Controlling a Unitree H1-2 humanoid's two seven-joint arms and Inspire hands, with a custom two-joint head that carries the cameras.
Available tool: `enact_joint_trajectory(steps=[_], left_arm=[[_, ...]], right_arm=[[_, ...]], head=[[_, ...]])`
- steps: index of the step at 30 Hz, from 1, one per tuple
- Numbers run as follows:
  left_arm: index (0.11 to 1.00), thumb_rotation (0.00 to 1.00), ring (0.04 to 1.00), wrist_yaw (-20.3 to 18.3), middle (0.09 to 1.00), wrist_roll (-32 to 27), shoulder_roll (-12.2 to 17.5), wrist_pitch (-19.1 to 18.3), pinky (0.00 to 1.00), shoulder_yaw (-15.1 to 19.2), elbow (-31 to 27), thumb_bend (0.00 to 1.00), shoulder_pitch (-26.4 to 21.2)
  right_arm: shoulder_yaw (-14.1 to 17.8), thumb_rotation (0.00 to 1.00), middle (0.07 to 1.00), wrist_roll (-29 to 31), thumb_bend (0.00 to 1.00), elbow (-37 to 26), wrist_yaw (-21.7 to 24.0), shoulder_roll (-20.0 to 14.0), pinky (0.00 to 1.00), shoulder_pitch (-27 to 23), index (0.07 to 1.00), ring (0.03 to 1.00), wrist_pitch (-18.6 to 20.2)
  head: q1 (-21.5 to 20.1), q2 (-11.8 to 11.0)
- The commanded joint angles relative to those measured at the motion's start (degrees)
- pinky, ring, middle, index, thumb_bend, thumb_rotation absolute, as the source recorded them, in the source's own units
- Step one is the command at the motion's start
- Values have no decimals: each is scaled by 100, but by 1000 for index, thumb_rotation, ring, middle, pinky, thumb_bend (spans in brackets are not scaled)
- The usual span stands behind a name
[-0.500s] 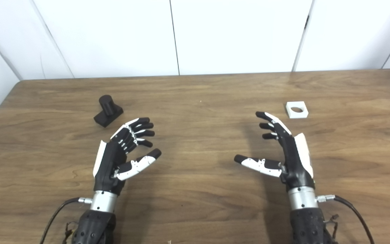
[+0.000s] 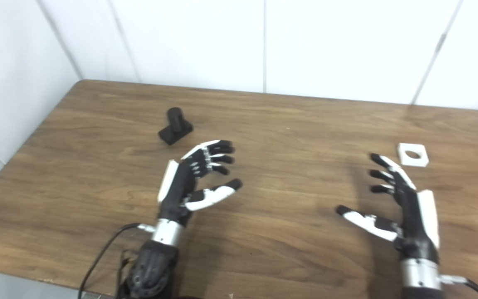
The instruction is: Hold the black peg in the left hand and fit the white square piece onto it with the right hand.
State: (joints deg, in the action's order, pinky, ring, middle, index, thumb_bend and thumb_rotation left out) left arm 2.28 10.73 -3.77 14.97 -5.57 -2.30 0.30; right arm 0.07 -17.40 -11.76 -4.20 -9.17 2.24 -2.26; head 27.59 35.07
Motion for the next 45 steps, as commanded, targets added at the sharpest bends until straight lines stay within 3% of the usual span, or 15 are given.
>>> enact_joint_trajectory(steps=[1, 7, 16, 21, 28, 36, 45], left_arm=[[700, 150, 674, 128, 726, 113, -104, 209, 541, -83, 323, 687, 19], [696, 129, 673, 197, 721, 182, -147, 232, 523, -59, 370, 710, 1], [710, 146, 667, 252, 727, 289, -76, 201, 531, -60, 262, 692, -11], [657, 157, 587, 484, 697, 956, -32, -140, 442, -17, 16, 681, -34], [664, 190, 618, 526, 695, 1836, 139, -948, 489, 41, -617, 701, -110], [665, 170, 655, 273, 702, 2130, 434, -1692, 536, 68, -1241, 714, -281], [658, 172, 663, 236, 701, 2460, 713, -2099, 552, 192, -1490, 724, -570]], right_arm=[[60, 91, 831, 38, 723, -314, 24, 47, 634, -112, 801, 757, 147], [33, 85, 801, -45, 724, -505, 49, 81, 594, -107, 780, 726, 415], [25, 54, 797, -41, 727, -594, 114, 66, 585, -126, 765, 717, 501], [46, 34, 798, -4, 728, -637, 174, 50, 564, -148, 766, 700, 614], [56, 8, 793, 3, 728, -678, 200, 74, 557, -165, 762, 699, 655], [87, 0, 791, 66, 727, -767, 247, 65, 543, -189, 759, 694, 786], [89, 0, 790, 75, 726, -803, 276, 71, 533, -208, 755, 693, 870]], head=[[-11, -3], [-161, -31], [28, -118], [84, -157], [46, -144], [19, -136], [39, -149]])
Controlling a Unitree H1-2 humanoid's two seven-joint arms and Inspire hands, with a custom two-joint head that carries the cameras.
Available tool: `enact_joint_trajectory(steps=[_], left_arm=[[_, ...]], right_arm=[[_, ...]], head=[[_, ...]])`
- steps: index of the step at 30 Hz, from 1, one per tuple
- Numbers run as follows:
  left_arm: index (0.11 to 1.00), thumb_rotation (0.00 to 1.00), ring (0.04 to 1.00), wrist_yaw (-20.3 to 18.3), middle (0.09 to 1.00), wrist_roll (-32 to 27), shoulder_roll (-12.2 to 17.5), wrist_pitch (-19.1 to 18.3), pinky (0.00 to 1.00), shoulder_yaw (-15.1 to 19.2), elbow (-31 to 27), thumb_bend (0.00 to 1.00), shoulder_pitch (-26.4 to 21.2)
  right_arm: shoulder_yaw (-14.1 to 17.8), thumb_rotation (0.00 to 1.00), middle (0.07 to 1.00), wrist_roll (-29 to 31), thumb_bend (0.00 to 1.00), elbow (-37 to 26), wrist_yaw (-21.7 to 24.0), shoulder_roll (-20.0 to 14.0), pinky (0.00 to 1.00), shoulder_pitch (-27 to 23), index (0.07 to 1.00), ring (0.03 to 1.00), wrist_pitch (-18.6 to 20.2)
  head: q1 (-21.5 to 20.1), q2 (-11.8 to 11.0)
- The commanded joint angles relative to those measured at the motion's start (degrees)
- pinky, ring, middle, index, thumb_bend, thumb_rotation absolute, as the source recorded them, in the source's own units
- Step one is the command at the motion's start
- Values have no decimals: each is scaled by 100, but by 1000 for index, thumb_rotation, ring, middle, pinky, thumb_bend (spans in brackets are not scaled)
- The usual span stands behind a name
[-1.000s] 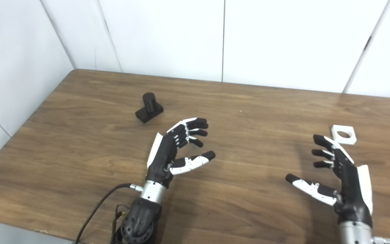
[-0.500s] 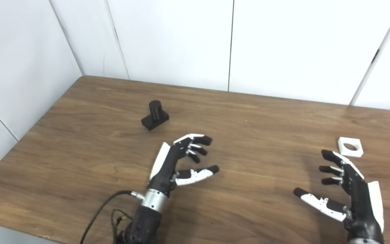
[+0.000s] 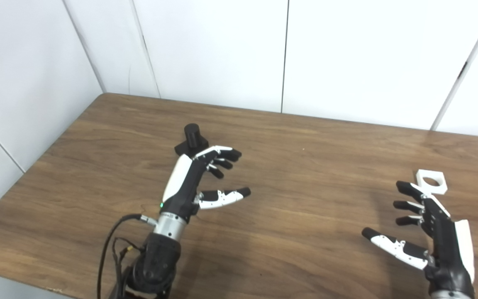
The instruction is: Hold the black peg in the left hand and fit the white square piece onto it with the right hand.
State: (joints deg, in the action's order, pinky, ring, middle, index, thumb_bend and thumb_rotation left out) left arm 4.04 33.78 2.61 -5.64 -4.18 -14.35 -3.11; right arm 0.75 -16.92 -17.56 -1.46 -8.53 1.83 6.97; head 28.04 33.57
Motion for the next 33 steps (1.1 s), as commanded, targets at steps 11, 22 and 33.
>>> enact_joint_trajectory(steps=[11, 22, 33], left_arm=[[677, 203, 682, 73, 732, 682, 355, -419, 539, 161, -376, 704, -471], [699, 267, 745, 182, 781, 1249, 444, -763, 603, 145, -205, 706, -671], [740, 312, 821, 35, 836, 1507, 812, -1014, 637, 199, 176, 707, -1140]], right_arm=[[-6, 0, 786, -2, 714, -271, -13, 19, 546, -133, 747, 693, -4], [-30, 0, 773, -11, 716, -230, -24, 8, 534, -93, 737, 675, -100], [-54, 0, 764, -31, 715, -334, -11, 30, 525, -85, 736, 662, 22]], head=[[-7, -8], [50, -13], [45, -7]])
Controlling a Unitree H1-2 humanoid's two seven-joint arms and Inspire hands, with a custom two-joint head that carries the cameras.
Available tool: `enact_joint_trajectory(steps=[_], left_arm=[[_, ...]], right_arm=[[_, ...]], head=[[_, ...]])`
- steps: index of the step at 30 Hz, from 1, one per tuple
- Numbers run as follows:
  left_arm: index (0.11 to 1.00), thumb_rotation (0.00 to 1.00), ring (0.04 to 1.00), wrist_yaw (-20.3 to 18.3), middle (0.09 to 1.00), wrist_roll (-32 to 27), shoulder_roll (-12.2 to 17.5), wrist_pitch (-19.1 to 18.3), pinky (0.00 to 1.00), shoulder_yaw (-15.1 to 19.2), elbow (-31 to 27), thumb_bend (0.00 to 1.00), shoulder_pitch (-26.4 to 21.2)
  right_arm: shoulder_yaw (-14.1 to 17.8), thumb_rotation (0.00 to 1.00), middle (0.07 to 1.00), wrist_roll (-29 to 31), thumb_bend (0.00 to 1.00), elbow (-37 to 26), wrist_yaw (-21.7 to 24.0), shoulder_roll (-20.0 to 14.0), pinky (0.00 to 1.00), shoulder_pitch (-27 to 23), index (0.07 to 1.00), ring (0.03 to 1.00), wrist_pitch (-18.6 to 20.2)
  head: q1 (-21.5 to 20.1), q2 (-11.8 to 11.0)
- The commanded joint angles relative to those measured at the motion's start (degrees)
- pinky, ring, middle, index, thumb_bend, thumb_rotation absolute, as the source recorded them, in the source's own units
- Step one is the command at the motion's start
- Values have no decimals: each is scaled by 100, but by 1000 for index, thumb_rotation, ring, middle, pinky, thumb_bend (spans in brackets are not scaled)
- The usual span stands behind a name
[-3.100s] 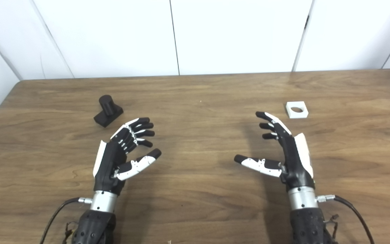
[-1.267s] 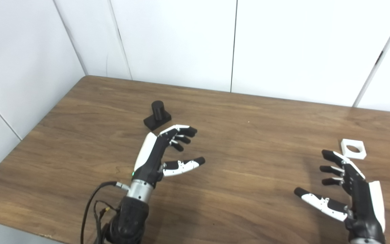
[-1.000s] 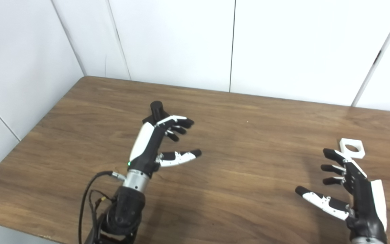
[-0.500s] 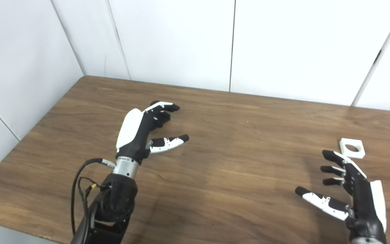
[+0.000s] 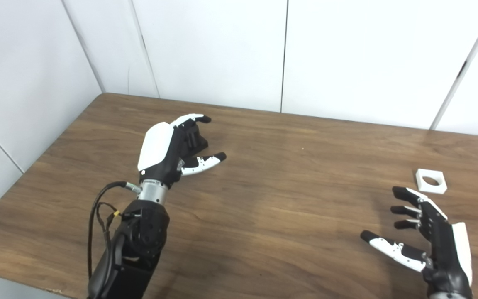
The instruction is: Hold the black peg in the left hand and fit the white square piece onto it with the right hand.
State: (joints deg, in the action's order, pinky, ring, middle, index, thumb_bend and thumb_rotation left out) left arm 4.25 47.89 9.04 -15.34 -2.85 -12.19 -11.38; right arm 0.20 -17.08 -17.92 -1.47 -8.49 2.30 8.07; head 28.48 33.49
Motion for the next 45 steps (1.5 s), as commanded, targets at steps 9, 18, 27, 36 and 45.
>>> enact_joint_trajectory(steps=[9, 18, 27, 36, 45], left_arm=[[730, 296, 820, -128, 835, 431, 594, -295, 625, -58, 261, 723, -725], [723, 293, 887, -197, 873, 655, 866, -569, 750, -53, 440, 761, -918], [726, 366, 998, -181, 954, 836, 995, -849, 906, -92, 756, 798, -1010], [740, 446, 1000, -326, 994, 1036, 965, -1151, 963, -51, 1209, 856, -1148], [734, 515, 1000, -437, 1000, 1172, 876, -1156, 971, 39, 1612, 933, -1202]], right_arm=[[-12, 0, 759, -42, 710, -357, -4, 30, 517, -137, 729, 657, -42], [-9, 0, 763, 5, 705, -388, 13, 40, 519, -152, 732, 656, -34], [7, 0, 758, -22, 712, -434, 13, 39, 522, -146, 726, 661, 18], [-27, 0, 750, -104, 713, -503, -9, 61, 499, -144, 714, 639, 82], [-42, 0, 758, -96, 686, -557, 0, 71, 515, -144, 710, 646, 158]], head=[[7, 5], [-6, -4], [-25, 6], [-93, 30], [-109, 40]])
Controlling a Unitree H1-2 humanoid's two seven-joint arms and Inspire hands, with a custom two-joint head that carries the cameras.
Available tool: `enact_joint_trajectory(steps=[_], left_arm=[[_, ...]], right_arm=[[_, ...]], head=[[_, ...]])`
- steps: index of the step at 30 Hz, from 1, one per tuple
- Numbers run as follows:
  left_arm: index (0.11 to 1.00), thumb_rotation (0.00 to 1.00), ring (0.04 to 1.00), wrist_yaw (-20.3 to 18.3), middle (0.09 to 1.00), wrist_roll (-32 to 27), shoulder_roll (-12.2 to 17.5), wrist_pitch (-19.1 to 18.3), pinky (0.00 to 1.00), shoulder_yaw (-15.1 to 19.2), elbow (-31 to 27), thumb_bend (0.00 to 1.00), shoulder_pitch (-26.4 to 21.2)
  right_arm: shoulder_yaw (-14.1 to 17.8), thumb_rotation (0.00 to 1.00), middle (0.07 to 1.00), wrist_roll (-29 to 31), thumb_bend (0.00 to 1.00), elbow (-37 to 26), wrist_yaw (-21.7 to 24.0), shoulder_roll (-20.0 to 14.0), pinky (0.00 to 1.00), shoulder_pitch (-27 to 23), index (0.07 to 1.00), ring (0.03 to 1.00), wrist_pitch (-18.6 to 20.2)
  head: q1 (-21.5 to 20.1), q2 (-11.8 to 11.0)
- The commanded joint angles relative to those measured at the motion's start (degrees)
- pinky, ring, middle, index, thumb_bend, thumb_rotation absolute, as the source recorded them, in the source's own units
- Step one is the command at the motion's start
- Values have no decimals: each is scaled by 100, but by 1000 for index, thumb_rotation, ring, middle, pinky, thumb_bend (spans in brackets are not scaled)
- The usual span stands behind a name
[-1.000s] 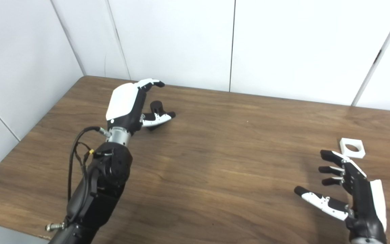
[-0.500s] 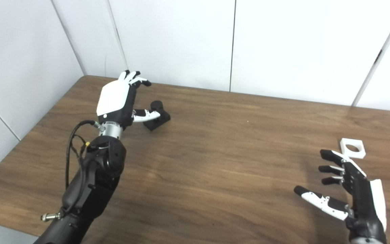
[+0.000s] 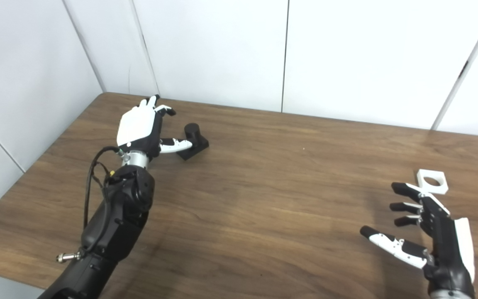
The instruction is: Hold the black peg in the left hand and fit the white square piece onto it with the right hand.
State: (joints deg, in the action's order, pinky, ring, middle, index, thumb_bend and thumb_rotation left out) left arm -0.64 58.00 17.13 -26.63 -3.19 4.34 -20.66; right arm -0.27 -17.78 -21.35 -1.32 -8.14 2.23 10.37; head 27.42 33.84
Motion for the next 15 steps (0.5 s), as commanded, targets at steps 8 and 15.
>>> enact_joint_trajectory(steps=[8, 15], left_arm=[[716, 519, 1000, 193, 1000, 60, 53, -21, 953, 37, 362, 930, -314], [710, 523, 1000, 484, 997, -199, 15, 8, 944, -60, 704, 930, -340]], right_arm=[[-24, 0, 768, -89, 648, -295, -9, 48, 522, -154, 709, 652, 1], [-22, 0, 766, -105, 651, -319, -9, 63, 520, -157, 707, 653, 1]], head=[[-81, 34], [-101, 35]])
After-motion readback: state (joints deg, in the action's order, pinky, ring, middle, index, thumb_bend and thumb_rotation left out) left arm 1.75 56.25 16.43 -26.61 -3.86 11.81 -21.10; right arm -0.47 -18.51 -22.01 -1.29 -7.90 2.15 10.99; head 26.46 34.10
